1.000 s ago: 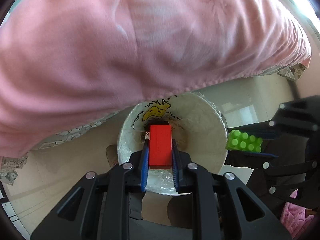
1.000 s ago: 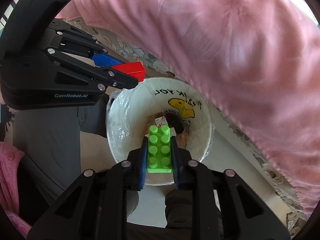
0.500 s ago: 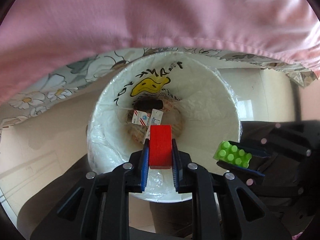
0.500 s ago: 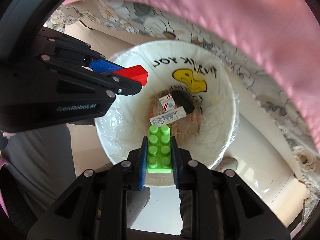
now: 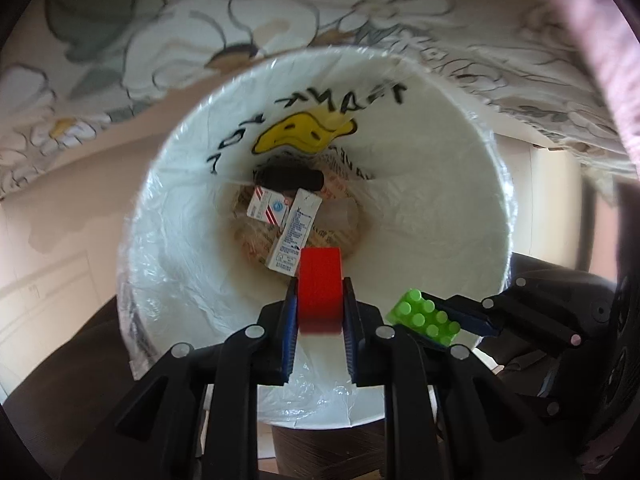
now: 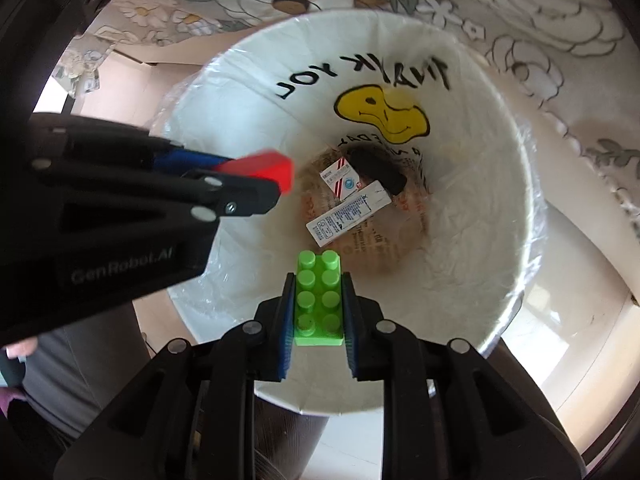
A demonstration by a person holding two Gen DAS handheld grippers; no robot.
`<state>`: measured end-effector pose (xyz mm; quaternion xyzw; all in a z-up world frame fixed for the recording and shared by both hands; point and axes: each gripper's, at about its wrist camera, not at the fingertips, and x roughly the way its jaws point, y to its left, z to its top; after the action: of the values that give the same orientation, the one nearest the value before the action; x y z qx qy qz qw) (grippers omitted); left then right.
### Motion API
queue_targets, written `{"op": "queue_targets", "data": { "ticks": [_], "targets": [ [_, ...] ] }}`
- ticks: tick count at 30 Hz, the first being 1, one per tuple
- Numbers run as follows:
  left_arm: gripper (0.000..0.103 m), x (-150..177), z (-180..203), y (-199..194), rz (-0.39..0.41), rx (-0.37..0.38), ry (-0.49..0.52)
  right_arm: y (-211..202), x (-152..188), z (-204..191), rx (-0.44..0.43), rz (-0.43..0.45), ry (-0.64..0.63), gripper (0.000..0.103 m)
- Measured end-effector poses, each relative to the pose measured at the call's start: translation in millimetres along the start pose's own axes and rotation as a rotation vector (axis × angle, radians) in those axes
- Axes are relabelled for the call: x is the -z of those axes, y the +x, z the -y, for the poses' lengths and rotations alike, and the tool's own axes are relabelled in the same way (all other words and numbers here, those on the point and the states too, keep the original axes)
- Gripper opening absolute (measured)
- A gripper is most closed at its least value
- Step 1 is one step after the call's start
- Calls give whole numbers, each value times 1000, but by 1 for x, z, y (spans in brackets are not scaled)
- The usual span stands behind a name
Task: Collect trash
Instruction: 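Open the left tool over the bin while the right tool releases the brick, then move both open tools back toward the yogurt cup and green cube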
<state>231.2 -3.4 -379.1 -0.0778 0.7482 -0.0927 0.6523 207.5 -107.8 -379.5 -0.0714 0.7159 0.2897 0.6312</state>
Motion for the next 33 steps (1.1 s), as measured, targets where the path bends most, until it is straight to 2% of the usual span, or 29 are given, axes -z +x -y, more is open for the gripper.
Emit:
{"op": "queue_targets", "data": {
  "ticks": [2,3,4,5,7,15,20,29,33],
  "targets": [
    [25,-1,-2,2,-5,12,-10,3,0,0,6,5,8,23],
    [30,-2,-3,3,-6,19,-18,5,-1,0,5,6,12,23],
    [46,-2,-4,4,-3,20,-30,6,-1,1,2,5,16,29],
    [53,-2,-5,3,3,19,-39,4,-2,2,7,13,21,39],
    [53,-2,-4,3,6,17,-35,-3,-1,2,20,35,27,51],
    [53,-1,-4,-2,11,2,-25,-10,-2,6,20,29,34,51],
    [53,7,-2,-13,28,-2,6,-14,3,-3,57,29,-2,51],
    [53,37,8,-75,151,-70,139,-60,28,-12,141,89,-47,51],
    [55,53,17,-112,226,-78,191,-92,38,-13,193,147,-52,58]
  ]
}}
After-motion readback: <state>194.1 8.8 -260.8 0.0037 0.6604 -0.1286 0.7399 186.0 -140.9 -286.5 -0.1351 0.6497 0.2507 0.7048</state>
